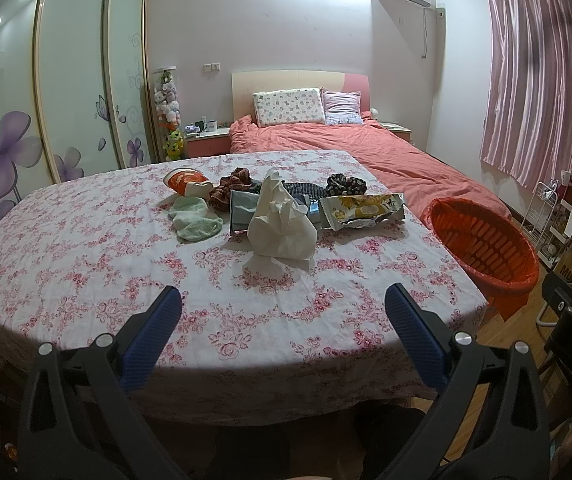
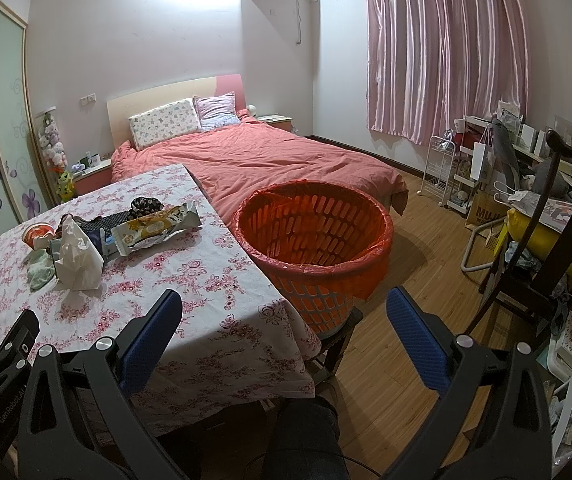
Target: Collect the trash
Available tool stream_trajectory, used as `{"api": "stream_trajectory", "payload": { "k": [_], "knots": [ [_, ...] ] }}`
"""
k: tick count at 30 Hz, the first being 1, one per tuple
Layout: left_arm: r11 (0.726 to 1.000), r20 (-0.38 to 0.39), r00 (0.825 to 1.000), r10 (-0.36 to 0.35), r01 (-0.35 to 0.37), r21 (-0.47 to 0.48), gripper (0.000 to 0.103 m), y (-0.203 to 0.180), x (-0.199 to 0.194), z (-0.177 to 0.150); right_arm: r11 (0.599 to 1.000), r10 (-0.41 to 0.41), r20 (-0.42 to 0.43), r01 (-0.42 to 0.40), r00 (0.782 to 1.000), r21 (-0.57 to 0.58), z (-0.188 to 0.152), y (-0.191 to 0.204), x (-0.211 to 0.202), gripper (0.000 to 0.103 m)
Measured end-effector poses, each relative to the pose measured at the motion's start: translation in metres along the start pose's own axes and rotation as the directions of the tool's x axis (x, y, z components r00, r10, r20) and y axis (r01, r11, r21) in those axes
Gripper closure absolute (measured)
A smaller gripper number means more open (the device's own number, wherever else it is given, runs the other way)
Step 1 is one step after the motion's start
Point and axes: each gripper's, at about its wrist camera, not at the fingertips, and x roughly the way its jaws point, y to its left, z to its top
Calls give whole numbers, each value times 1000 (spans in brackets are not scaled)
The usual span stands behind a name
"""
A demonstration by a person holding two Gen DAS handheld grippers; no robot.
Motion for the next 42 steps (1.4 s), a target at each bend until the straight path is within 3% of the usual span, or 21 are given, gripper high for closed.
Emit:
{"api": "stream_trajectory", "payload": {
  "k": [18, 27, 31, 35, 42],
  "knots": [
    [1000, -17, 1000, 11, -11, -6, 4, 4, 6, 0, 1000, 0, -6, 0, 1000, -4, 1, 0, 6, 2],
    [994, -74, 996, 51, -58, -91, 4, 54, 52, 11, 999, 33, -55, -34, 998, -17, 8, 19, 44, 2],
    [987, -101, 993, 63, -77, -144, 4, 80, 73, 17, 997, 71, -83, -73, 994, -24, 14, 31, 60, 2],
    [983, -113, 993, 33, -52, -177, 4, 91, 90, 25, 991, 109, -102, -116, 989, -61, 20, 52, 74, 2],
    [993, -89, 996, 24, -34, -113, 4, 84, 112, 39, 979, 181, -165, -194, 970, -64, 40, 80, 107, 2]
  ]
}}
